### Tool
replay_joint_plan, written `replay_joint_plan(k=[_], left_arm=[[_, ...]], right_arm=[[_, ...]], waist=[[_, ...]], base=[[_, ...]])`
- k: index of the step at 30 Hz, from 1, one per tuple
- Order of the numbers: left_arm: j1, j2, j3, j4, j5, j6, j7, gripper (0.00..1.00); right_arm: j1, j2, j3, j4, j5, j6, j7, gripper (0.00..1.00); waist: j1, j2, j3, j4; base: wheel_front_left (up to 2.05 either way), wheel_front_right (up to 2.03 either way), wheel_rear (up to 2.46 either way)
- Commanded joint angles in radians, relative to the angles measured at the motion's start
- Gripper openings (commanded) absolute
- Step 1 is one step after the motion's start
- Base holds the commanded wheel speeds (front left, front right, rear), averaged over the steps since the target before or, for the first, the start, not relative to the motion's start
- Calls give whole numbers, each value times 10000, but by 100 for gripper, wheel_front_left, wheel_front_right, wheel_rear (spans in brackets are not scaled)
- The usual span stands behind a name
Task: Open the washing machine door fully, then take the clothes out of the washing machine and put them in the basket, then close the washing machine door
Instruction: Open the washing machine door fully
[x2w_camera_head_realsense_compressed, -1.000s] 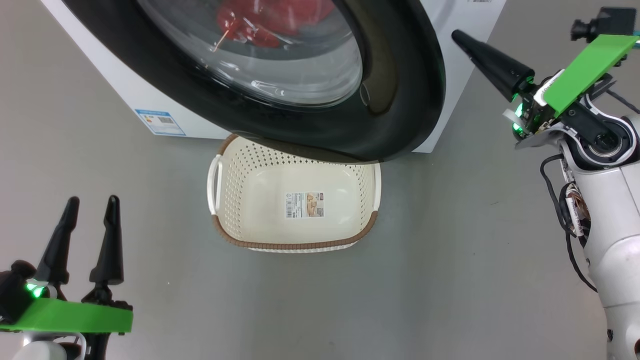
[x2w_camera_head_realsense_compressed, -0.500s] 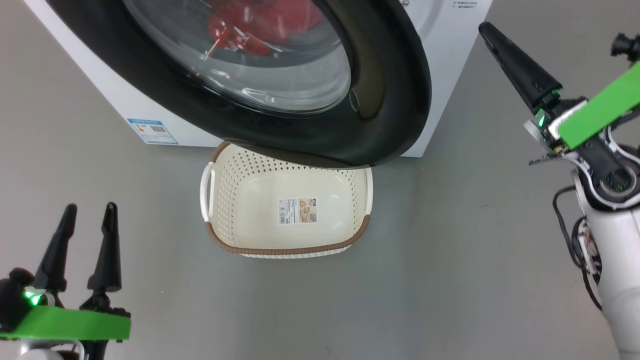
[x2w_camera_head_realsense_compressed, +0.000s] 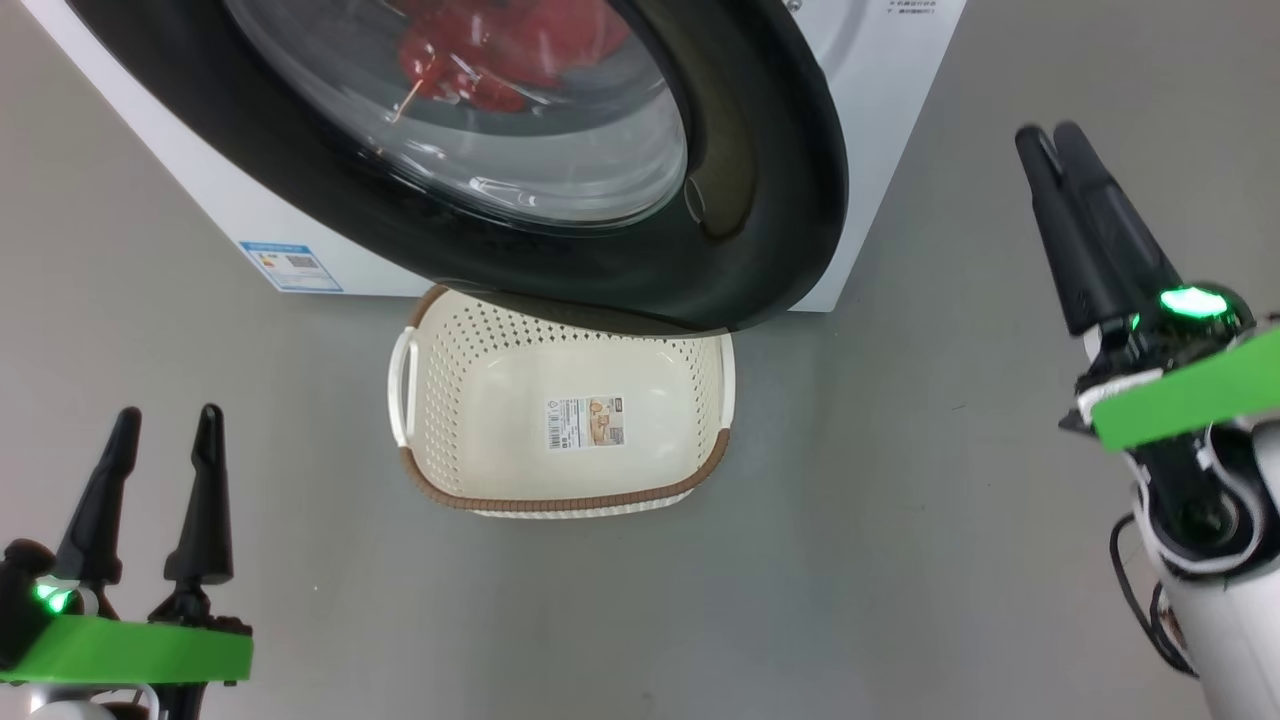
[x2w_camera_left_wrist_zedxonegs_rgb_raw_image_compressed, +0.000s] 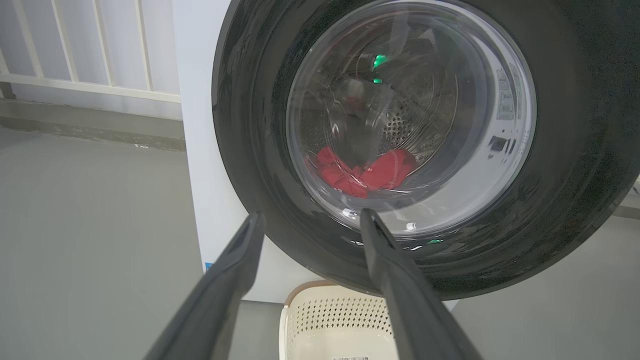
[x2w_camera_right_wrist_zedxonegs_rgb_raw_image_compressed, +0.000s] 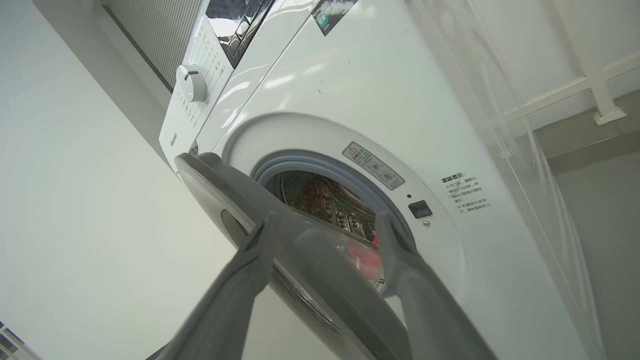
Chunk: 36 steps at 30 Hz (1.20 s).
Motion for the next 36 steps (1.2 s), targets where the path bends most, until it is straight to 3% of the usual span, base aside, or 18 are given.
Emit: replay_joint_plan(k=[1,5,9,22,26,36], left_arm=[[-97,382,439,-287,91,-29,-82,100],[-62,386,491,-340,114,-29,-82,100],[-41,377,522,-368,121,-29,-82,100],[47,373,806,-549,155,-29,-82,100],[44,373,765,-597,156,-29,-82,100],[5,386,670,-620,117,-29,-82,100]], right_arm=[[380,-162,250,-417,-453,17,-456,100],[1152,-260,450,-592,-1990,17,-1714,100],[1631,-38,284,-516,-2723,17,-2117,100],[3202,1870,-1086,-329,-6494,17,-2464,100],[3400,2208,-1183,-220,-6988,17,-2466,100],[3271,2224,-1204,432,-7357,17,-2468,100]], waist=[[0,0,3,-9],[0,0,-3,-39],[0,0,-12,-56],[0,0,-9,-138],[0,0,4,-145],[0,0,-18,-83]], base=[[0,0,0],[0,0,0],[0,0,0],[0,0,0],[0,0,0],[0,0,0]])
